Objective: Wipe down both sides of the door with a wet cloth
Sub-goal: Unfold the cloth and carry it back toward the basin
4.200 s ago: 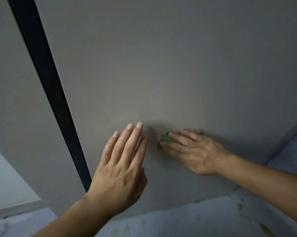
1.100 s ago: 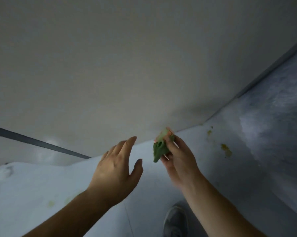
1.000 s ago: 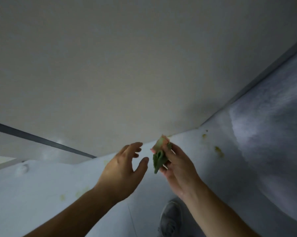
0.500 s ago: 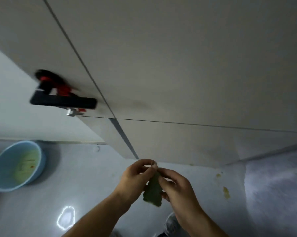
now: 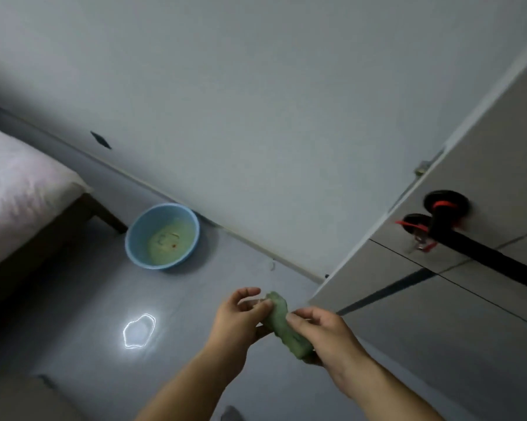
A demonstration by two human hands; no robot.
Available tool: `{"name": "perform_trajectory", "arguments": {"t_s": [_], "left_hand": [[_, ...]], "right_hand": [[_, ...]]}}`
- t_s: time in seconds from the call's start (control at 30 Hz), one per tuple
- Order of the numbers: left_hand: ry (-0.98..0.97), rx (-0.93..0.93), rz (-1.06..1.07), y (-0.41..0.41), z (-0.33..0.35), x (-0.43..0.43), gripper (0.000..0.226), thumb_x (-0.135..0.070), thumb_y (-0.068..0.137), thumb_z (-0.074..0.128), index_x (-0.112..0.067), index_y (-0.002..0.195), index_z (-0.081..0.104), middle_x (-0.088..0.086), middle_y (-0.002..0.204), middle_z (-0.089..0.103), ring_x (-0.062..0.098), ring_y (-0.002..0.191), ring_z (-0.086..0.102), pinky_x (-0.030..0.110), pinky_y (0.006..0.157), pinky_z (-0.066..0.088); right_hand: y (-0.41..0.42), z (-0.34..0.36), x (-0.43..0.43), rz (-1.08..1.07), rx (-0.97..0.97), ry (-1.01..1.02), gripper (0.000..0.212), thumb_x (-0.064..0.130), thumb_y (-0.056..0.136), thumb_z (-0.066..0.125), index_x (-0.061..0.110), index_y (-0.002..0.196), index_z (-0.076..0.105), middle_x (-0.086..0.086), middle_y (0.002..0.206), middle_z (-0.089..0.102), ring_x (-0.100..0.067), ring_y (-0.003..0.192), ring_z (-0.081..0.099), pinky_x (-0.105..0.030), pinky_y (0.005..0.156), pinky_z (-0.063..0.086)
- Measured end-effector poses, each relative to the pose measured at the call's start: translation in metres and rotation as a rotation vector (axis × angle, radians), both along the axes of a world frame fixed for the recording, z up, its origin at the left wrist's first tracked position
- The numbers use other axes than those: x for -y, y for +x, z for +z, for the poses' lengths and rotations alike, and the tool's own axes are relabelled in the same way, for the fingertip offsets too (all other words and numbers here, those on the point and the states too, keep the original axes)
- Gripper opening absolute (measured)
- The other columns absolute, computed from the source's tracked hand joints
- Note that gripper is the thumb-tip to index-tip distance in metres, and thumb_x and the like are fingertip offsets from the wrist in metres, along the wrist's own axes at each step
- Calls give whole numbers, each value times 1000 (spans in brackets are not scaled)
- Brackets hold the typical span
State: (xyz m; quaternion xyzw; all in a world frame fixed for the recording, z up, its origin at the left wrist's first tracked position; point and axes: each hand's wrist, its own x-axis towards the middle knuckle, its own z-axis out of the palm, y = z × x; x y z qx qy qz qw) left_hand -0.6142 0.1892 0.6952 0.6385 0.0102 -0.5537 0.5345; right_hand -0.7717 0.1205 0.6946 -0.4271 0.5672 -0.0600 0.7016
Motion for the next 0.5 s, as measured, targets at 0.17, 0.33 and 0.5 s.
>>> {"name": "perform_trajectory", "arguments": {"t_s": [0.17,0.33,0.5], "left_hand": [[-27,-66,93,139,-13,-40,30,-1,91,74,-8,119,65,13,95,79,29,87,79,32,68,62],[-17,-104,36,245,-26,-54,23,-6,88,78,2,109,73,21,99,78,30,86,78,30,70,62],[4,-56,54,330,-41,-33,8,-7,92,74,-8,98,69,11,88,78,22,75,76,30,65,61]], "right_hand": [[140,-5,-15,54,40,9,16,21,91,76,11,101,71,-13,100,75,-19,83,70,-28,60,55],[250,-11,-12,100,46,-92,12,14,89,77,9,98,71,-14,97,73,-21,79,73,-29,63,58],[342,-31,16,121,73,-79,7,13,91,75,12,97,72,-10,94,72,-12,71,72,-29,63,58]]}}
